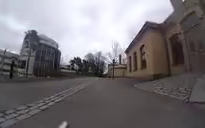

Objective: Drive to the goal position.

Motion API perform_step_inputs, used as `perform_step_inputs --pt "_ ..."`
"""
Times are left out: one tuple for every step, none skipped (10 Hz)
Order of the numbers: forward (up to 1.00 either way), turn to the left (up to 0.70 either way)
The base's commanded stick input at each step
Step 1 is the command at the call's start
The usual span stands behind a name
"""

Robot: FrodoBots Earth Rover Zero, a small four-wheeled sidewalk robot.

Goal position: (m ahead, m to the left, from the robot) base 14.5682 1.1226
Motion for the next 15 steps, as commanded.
perform_step_inputs --pt "1.0 0.0" --pt "1.0 0.0" --pt "1.0 0.0" --pt "1.0 0.0" --pt "1.0 0.0" --pt "1.0 0.0" --pt "1.0 0.0" --pt "1.0 0.0" --pt "1.0 0.0" --pt "1.0 0.0" --pt "1.0 0.0" --pt "1.0 0.0" --pt "1.0 0.0" --pt "1.0 0.0" --pt "1.0 0.0"
